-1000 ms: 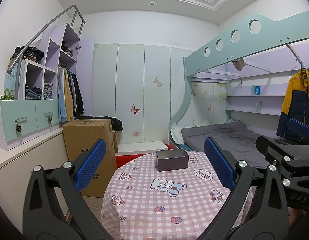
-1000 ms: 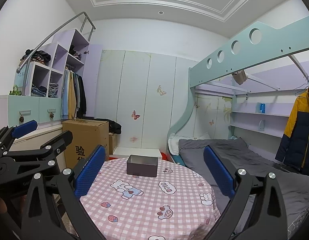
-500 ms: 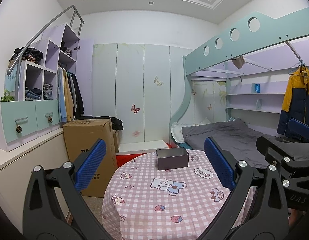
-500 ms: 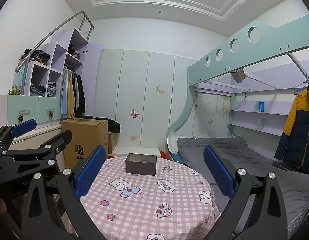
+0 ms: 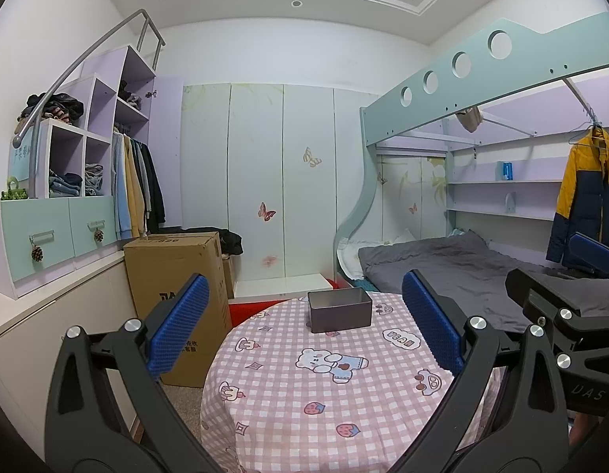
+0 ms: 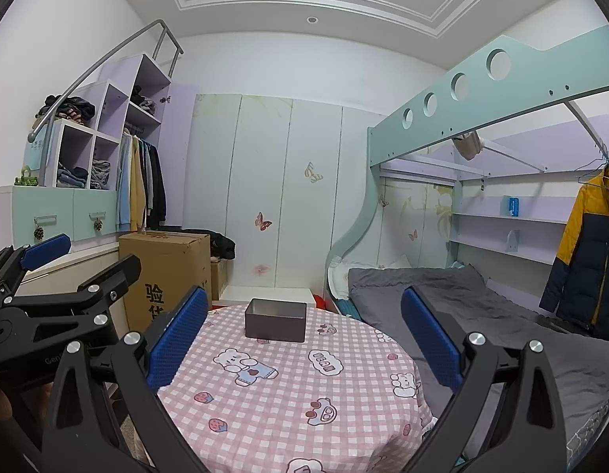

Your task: Organize jewelry

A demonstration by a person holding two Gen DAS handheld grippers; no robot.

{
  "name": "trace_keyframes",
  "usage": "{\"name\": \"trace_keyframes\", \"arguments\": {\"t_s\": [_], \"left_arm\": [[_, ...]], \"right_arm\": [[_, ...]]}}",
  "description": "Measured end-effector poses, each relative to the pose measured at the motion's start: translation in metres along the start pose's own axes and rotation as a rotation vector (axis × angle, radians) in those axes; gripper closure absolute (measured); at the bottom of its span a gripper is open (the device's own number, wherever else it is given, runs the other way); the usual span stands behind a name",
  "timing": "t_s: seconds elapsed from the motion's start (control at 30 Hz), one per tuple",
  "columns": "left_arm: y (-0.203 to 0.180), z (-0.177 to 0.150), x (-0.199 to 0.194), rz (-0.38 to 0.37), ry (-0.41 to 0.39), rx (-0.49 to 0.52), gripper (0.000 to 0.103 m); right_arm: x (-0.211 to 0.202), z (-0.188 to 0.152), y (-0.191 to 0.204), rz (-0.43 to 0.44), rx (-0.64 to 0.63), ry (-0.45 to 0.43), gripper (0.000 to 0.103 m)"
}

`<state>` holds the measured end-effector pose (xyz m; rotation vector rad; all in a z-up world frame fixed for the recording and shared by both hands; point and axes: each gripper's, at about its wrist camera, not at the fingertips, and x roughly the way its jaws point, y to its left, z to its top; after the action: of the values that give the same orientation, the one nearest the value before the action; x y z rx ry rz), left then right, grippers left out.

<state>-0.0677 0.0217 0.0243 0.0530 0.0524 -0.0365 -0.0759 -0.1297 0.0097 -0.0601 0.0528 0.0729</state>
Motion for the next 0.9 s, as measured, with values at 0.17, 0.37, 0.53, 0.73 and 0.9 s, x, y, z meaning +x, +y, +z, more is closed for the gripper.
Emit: {"name": "trace_keyframes", "arguments": {"t_s": [0.17, 0.37, 0.53, 0.73, 0.9], "left_arm": [[-0.0001, 0.0001, 0.0000, -0.001, 0.000, -0.001, 0.007], [-0.0006, -0.0008, 0.0000, 0.000, 0.001, 0.000, 0.007], [-0.0005, -0.0004, 0.0003, -0.001, 0.001, 0.000, 0.007], [0.0004, -0.0030, 0.0006, 0.004, 0.002, 0.002, 0.007], [0.0015, -0.0047, 0.0005, 0.004, 0.003, 0.001, 0.007]], "right_arm": [[0.0004, -0.0003, 0.0008, -0.002, -0.001, 0.002, 0.008], [0.0006, -0.0004, 0.0008, -0.002, 0.001, 0.003, 0.008], [0.0005, -0.0010, 0.0010, -0.003, 0.000, 0.005, 0.008], [0.0005, -0.0037, 0.0013, -0.007, -0.002, 0.009, 0.008], [0.0010, -0.0034, 0.0013, -0.008, -0.003, 0.009, 0.008]]}}
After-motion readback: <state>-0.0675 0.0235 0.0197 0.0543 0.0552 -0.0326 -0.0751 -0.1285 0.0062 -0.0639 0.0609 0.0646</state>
